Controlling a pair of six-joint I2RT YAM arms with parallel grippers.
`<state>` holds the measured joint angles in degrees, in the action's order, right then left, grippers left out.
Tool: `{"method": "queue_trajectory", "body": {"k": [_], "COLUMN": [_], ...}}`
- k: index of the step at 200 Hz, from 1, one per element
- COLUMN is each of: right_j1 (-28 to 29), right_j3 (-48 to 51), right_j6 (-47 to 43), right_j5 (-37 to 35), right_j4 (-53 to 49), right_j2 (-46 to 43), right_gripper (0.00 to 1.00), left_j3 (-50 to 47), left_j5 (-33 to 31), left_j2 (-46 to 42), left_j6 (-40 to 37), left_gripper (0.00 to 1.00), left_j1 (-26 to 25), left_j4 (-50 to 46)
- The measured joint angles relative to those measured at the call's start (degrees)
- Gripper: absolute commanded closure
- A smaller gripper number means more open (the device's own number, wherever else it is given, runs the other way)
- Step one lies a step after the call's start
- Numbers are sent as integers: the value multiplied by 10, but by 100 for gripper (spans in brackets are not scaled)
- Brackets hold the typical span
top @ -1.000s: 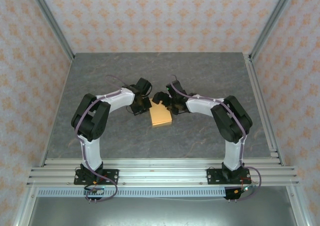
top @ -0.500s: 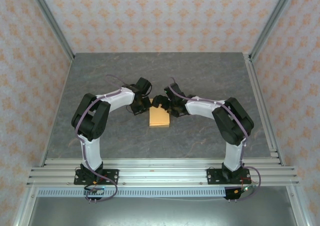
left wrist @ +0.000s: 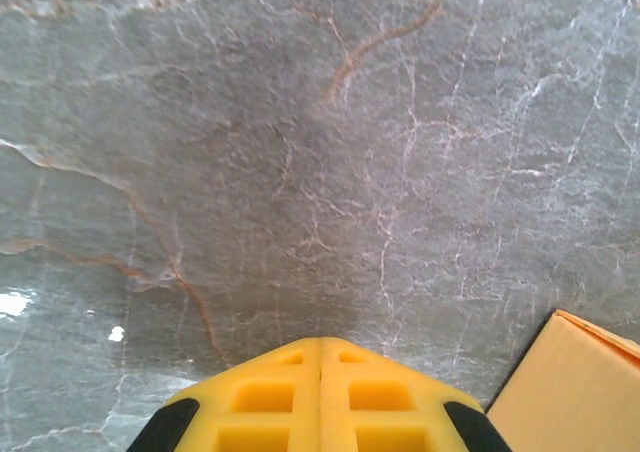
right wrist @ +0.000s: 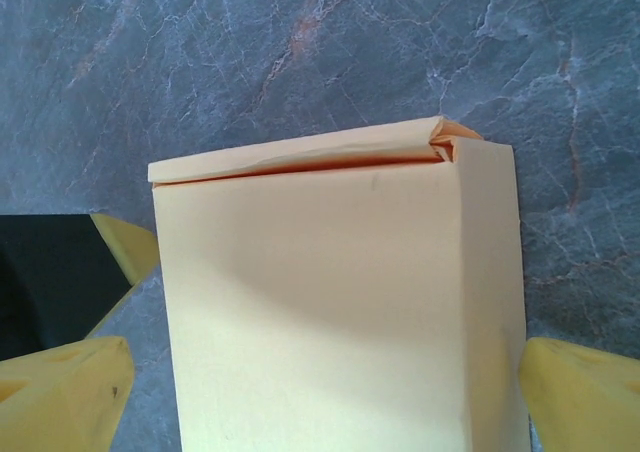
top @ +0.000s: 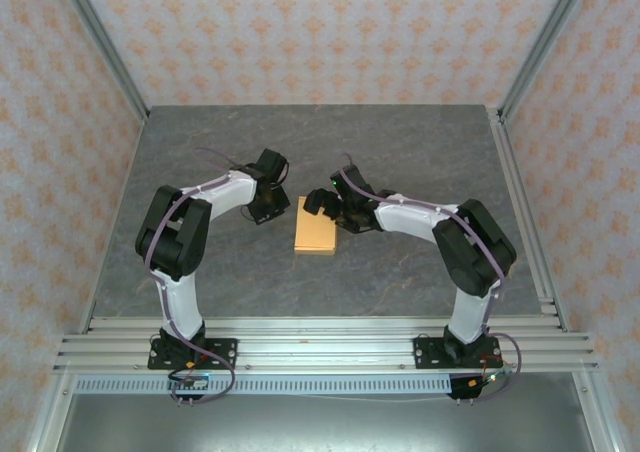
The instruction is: Fold the paper box
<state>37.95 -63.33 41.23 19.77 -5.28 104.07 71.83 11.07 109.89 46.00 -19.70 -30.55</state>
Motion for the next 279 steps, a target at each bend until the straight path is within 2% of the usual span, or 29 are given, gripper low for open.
{"method": "queue_trajectory", "body": {"k": [48, 81, 108, 129, 140, 147, 149, 156, 199, 230, 253, 279], "right_j1": [0, -8, -37, -81, -109, -126, -129, -145, -198, -200, -204, -225], "right_j3": [9, 36, 63, 82, 90, 95, 96, 101, 163, 258, 326, 367], "right_j6": [-8, -21, -40, -61, -78, -90, -92, -105, -203, -293, -355, -393], "right_j5": [-7, -30, -61, -92, -115, -130, -133, -149, -247, -308, -335, -344], "right_j4": [-12, -45, -71, -94, -107, -114, -115, -120, -100, 9, 115, 200], "right_j2": [-16, -87, -179, -251, -281, -296, -299, -311, -356, -400, -417, -415], "right_gripper": [1, 1, 1, 1, 1, 1, 1, 1, 1, 1, 1, 1], "left_j3": [-5, -24, -50, -87, -116, -140, -145, -169, -316, -438, -511, -539], "left_j5": [-5, -31, -79, -130, -158, -177, -180, -196, -270, -285, -280, -266], "left_j2": [-18, -99, -215, -305, -349, -375, -379, -403, -516, -581, -579, -539], "left_j6": [-6, -21, -42, -67, -87, -99, -99, -116, -219, -287, -326, -361], "left_gripper": [100, 100, 82, 70, 55, 28, 23, 17, 9, 7, 7, 6], "left_j1": [0, 14, 61, 103, 115, 119, 120, 121, 126, 141, 157, 176], "left_j4": [-1, -11, -16, -10, 1, 12, 15, 27, 145, 302, 406, 489]}}
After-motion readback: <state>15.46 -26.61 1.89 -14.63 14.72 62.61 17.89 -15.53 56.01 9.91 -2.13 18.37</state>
